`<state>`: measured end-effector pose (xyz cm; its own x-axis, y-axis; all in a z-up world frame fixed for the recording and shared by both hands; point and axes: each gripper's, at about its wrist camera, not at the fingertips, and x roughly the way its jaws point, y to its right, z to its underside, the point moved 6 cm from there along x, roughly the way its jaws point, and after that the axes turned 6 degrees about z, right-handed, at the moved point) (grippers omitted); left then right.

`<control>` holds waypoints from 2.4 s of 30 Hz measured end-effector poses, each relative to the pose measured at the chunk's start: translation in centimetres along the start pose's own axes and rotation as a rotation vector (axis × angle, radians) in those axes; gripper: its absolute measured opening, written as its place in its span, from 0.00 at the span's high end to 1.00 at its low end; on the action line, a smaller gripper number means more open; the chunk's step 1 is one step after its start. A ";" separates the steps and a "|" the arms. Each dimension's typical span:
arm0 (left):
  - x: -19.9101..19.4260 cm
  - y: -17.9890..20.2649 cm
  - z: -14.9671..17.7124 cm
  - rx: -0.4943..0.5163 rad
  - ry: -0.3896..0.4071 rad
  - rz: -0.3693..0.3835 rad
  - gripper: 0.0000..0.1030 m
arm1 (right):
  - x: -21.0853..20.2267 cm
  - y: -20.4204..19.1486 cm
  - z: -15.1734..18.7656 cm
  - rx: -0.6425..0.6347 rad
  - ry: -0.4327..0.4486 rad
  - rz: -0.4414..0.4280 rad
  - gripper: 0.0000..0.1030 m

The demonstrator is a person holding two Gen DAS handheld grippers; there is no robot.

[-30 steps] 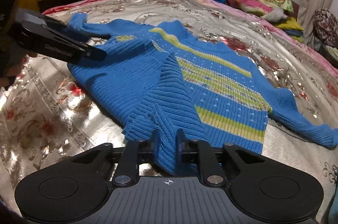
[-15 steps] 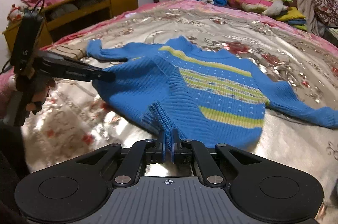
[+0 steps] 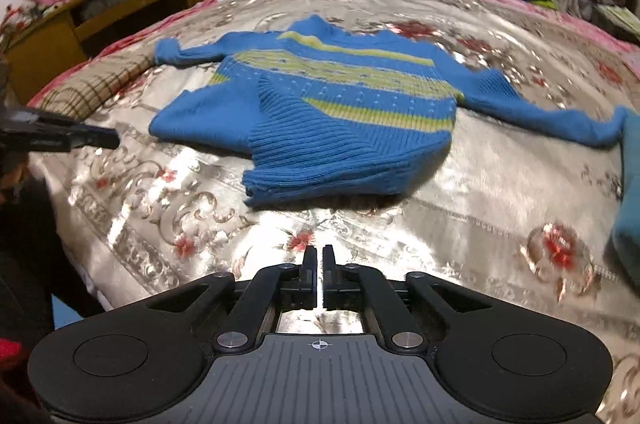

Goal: Fold small clothes
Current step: 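Pull the hem toward both grippers to unfold the sweater flat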

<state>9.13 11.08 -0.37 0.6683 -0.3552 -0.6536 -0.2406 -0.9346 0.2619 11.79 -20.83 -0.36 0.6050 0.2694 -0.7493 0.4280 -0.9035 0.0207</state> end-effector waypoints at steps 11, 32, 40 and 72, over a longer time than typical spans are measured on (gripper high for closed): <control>3.1 -1.5 -2.5 -0.032 0.051 -0.051 0.58 | 4.9 -0.5 -2.4 0.392 -0.022 -0.143 0.59; 4.9 -1.0 -3.8 -0.033 0.089 0.025 0.92 | 6.6 1.5 -2.9 0.607 -0.080 -0.166 0.93; 1.0 0.8 -1.8 -0.001 0.089 0.086 0.92 | 1.2 5.1 -0.7 0.580 -0.071 -0.078 0.94; 3.7 3.0 3.1 0.035 -0.181 0.031 0.80 | 3.7 5.8 2.8 0.430 -0.158 0.074 0.71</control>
<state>8.72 6.91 -4.19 0.5232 -0.3778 -0.7639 -0.2850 -0.9223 0.2610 14.59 -26.03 -4.85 0.4995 0.1747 -0.8485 0.0499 -0.9836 -0.1732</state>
